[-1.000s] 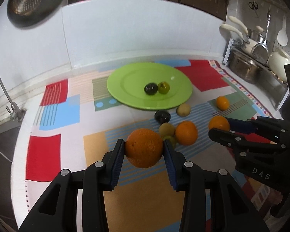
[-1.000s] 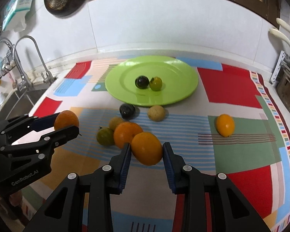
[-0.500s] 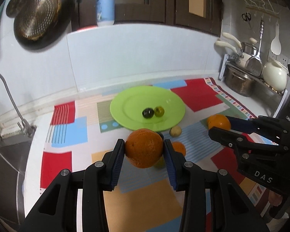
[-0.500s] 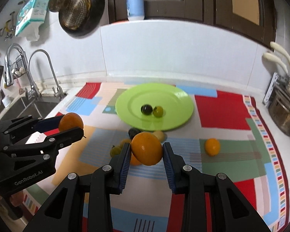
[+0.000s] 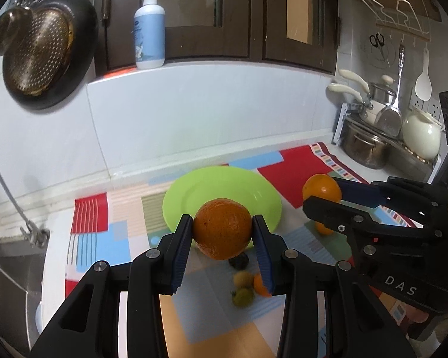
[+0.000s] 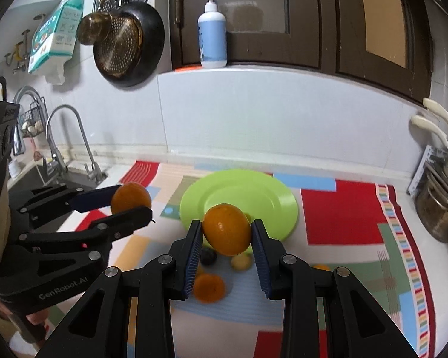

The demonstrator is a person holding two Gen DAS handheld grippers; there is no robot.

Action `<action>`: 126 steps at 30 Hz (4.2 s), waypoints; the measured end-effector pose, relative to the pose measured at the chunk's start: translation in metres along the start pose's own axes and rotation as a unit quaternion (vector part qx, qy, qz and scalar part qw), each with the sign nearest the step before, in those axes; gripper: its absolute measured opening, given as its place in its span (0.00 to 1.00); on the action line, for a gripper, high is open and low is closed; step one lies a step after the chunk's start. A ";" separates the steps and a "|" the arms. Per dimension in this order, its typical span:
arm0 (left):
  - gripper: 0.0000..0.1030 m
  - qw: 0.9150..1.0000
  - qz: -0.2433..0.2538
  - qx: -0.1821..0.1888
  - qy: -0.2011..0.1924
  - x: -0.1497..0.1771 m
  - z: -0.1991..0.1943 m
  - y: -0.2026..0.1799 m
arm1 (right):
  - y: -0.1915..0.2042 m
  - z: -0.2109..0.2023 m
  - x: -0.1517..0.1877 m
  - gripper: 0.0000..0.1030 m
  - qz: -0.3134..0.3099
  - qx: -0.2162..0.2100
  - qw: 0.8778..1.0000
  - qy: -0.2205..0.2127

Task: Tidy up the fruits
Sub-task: 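Carry the orange with the left tool onto the plate while the right tool carries the tangerine there, then open both tools over the plate and lift away, then move both tools back toward the remaining fruits on the cloth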

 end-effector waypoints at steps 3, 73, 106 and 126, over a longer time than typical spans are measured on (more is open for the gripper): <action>0.39 1.000 0.004 -0.002 -0.004 -0.011 0.008 0.002 | -0.002 0.009 -0.011 0.33 -0.001 -0.002 1.000 -0.005; 0.52 0.995 -0.016 0.000 0.096 -0.047 0.195 0.052 | -0.083 0.192 -0.037 0.38 0.085 0.031 0.990 0.109; 0.80 1.000 0.005 -0.023 -0.003 -0.022 0.002 0.025 | -0.017 0.013 -0.035 0.57 0.012 0.021 1.000 0.000; 0.83 0.997 0.064 -0.034 -0.001 0.037 -0.034 0.007 | 0.020 -0.014 0.015 0.57 -0.058 0.018 0.997 0.046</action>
Point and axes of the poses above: each gripper's, at about its wrist camera, not at the fingertips, and z roughly the way its jaws point, y to its left, x to its underside, the point moved 1 cm from there along z, roughly the way its jaws point, and after that the axes turned 2 degrees about -x, right-handed, at the moved point
